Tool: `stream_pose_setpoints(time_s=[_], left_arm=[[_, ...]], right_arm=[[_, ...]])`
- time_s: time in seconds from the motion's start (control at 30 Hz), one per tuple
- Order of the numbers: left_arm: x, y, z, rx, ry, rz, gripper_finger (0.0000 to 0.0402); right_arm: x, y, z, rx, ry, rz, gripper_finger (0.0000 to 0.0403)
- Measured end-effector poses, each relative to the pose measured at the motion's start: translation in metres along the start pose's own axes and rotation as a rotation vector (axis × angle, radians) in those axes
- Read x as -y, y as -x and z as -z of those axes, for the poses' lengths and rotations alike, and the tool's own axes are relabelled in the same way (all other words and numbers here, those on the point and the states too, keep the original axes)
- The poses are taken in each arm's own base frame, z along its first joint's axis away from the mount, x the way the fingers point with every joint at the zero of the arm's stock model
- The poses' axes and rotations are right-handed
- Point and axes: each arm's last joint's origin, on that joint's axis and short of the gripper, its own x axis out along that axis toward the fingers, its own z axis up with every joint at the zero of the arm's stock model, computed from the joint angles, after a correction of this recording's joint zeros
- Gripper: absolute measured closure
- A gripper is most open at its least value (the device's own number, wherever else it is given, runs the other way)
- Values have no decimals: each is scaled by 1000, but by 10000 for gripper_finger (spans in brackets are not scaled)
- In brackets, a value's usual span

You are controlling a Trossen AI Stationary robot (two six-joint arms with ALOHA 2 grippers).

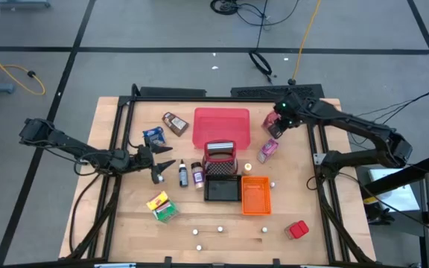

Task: Pick & Place Kitchen Items
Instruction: Put the red cereal box into the red bin

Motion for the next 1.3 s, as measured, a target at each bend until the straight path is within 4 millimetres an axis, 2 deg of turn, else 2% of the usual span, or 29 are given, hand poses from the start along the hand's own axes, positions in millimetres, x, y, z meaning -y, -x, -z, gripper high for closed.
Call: stream_pose_setpoints(time_s=[0.23, 0.33, 0.53, 0.8, 1.3], left_arm=[[0, 0, 0, 0, 0, 0, 146], [0, 0, 0, 0, 0, 0, 147], [0, 0, 0, 1, 0, -2, 146], [0, 0, 0, 3, 2, -3, 146], [0, 0, 0, 4, 2, -4, 146]], right_arm=[[-3, 21, -21, 98, 4, -22, 303], [-6, 28, -29, 136, 7, -87, 303], [-18, 32, -38, 224, 38, -207, 303], [-36, 15, -50, 269, 80, -260, 303], [-48, -27, -84, 185, 88, -236, 303]])
